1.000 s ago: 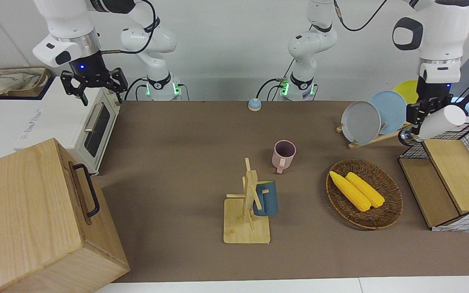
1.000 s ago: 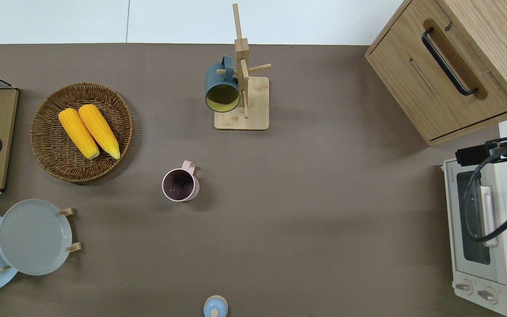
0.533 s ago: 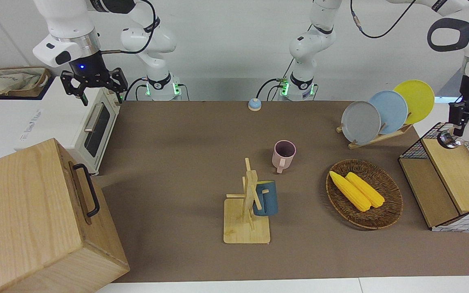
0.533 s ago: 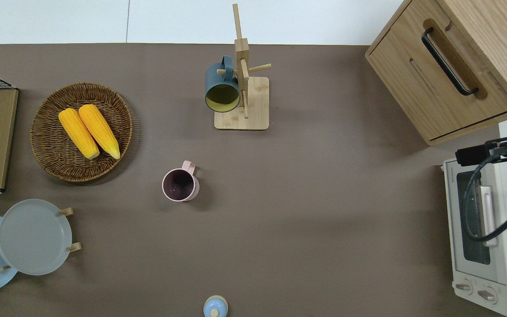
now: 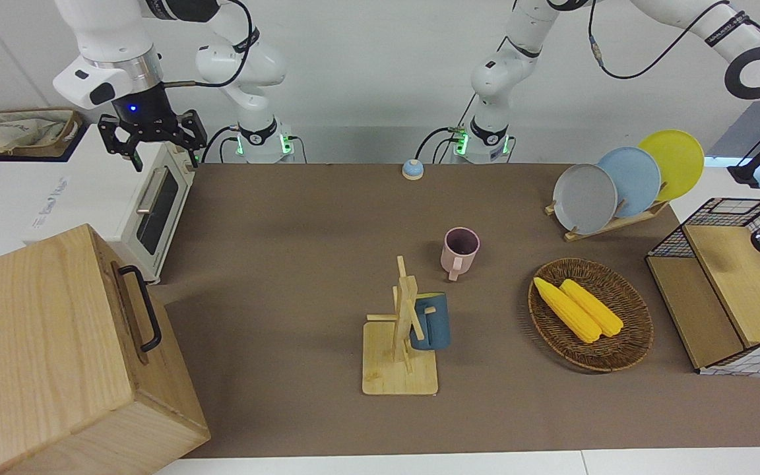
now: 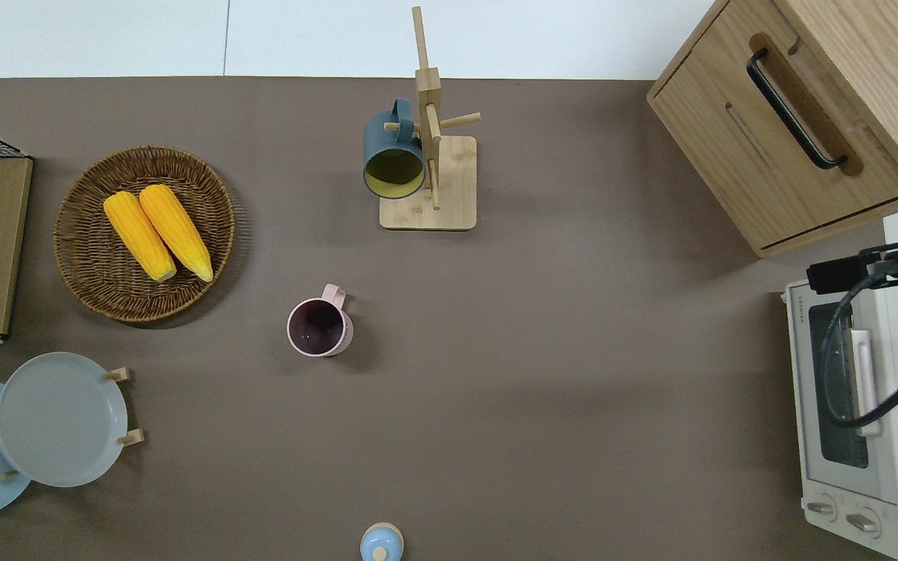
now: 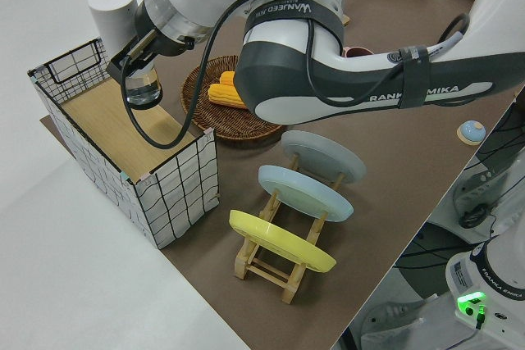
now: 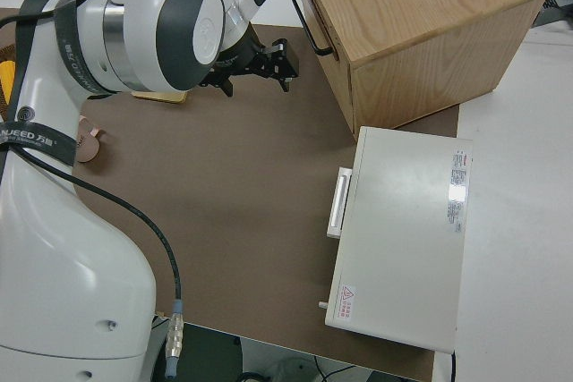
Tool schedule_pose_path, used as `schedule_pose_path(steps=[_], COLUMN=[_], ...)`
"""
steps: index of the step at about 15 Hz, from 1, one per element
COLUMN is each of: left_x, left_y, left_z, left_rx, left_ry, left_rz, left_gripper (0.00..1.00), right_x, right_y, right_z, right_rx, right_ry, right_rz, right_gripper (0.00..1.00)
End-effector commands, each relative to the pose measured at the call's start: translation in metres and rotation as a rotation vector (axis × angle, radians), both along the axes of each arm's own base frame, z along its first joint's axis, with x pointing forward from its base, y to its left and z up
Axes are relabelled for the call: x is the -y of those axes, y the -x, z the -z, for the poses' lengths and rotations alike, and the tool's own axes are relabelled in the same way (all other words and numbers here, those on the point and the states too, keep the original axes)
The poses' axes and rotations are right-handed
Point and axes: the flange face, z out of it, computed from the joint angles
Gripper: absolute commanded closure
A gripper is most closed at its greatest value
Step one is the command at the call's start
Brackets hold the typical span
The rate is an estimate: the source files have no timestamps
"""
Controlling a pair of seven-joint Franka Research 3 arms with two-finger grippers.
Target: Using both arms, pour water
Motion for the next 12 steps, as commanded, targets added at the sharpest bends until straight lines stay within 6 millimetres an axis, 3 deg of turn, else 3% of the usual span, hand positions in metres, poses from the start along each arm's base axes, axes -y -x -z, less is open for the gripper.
schedule_pose_path(steps=[1,6,12], left_x=[-0.018,-0.027,-0.030], left_y=[-0.010,-0.018,-0.024], left_z=[0.008,0.040,0.066], left_rx=[0.107,0.112,0.123], left_ry=[-0.031,-0.018,0.015], left_rz=[0.031,0.043,0.082], left_gripper=[1.00,1.00,1.00], right_x=[0.000,-0.001,-0.001], right_y=[0.002,0.002,0.002], right_z=[-0.004,-0.004,-0.004], right_rx=[-0.003,-0.003,-0.003], right_ry=[-0.013,-0.013,-0.013], right_rz=[0.010,0.009,0.009], right_gripper=[0.007,0.007,0.007])
